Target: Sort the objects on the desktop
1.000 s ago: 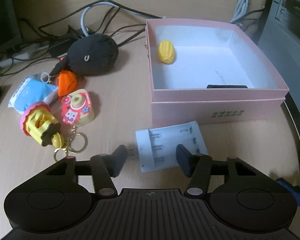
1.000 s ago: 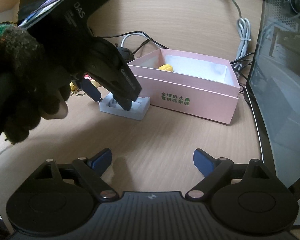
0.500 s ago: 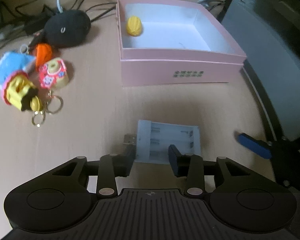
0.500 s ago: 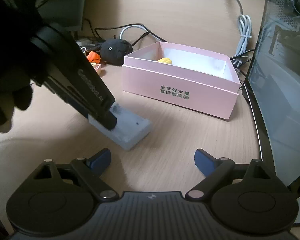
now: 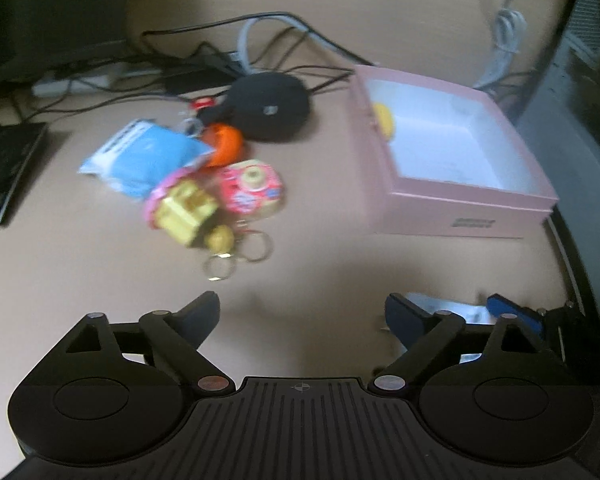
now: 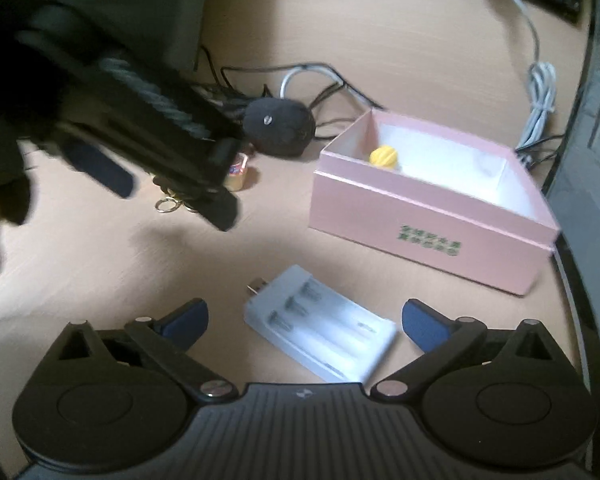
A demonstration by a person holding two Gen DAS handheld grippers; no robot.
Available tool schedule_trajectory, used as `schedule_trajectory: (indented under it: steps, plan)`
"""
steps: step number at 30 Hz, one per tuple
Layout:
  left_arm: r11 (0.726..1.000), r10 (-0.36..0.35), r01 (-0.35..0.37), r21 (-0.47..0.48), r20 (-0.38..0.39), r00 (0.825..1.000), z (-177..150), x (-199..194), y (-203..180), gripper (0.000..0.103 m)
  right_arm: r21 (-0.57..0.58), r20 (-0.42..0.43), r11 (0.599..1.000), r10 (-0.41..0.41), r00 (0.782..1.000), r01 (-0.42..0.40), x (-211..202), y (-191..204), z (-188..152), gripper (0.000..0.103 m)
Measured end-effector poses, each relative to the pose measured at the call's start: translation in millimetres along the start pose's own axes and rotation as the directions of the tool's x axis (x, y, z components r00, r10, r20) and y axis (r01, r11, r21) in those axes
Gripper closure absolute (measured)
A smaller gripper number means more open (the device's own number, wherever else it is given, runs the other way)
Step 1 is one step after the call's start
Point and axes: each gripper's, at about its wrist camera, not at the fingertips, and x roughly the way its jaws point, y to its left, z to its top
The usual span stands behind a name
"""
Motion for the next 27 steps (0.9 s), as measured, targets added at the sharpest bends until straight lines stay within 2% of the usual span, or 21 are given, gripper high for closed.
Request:
schedule_trajectory:
  steps: [5, 9, 12, 20, 24, 27]
  plan:
    - [1.000, 0.017, -0.017, -0.011, -0.011, 1.000, -3.8, 0.3, 28.1, 0.008, 0.021, 0.006, 0.999, -0.044, 0.999, 0.043, 7.5, 7.6, 5.0, 0.001]
    - [0.999, 0.023, -0.023, -0.023, -0.012, 1.000, -5.6, -0.6, 47.0, 0.008, -0.008, -0.010, 0.997, -0.072, 0.997, 0.072, 6.2, 14.3, 8.0, 0.024]
    - [0.999, 0.021, -0.021, -0.029, -0.006, 1.000, -3.0, 0.6, 56.9, 0.008, -0.028, -0.021, 0.996, -0.084, 0.996, 0.084, -0.9, 13.5, 4.6, 0.028]
    - [0.999, -0.003, 0.004, -0.054, 0.016, 1.000, 6.2, 13.8, 55.0, 0.007, -0.005, -0.079, 0.987, -0.162, 0.984, 0.162, -21.4, -16.9, -5.9, 0.028]
    - [0.999, -0.006, 0.007, -0.040, 0.024, 1.000, 3.5, 17.4, 49.0, 0.006, 0.036, -0.092, 0.980, -0.193, 0.977, 0.197, -28.1, -32.3, -8.4, 0.015]
    - [1.000, 0.008, -0.007, -0.029, 0.032, 0.999, -0.5, 16.3, 47.8, 0.006, 0.037, -0.084, 0.976, -0.211, 0.974, 0.215, -33.0, -36.7, -10.1, 0.009]
